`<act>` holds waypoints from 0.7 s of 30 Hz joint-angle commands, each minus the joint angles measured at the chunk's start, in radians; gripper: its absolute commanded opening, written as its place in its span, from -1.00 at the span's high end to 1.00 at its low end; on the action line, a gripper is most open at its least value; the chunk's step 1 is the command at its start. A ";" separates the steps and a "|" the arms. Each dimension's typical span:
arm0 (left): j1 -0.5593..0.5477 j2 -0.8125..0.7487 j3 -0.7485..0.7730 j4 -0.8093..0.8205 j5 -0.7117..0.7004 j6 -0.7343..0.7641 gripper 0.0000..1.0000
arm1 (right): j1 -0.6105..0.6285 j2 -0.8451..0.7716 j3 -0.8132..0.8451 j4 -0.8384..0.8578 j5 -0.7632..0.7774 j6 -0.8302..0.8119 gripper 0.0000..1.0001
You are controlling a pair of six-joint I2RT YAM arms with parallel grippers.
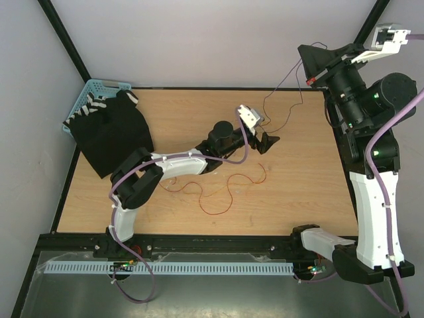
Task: Zip-tie the wires
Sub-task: Place the cable at the center of the board.
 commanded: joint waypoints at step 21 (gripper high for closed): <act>0.029 -0.081 -0.038 0.098 0.030 0.082 -0.68 | 0.002 -0.024 -0.014 0.045 -0.013 -0.004 1.00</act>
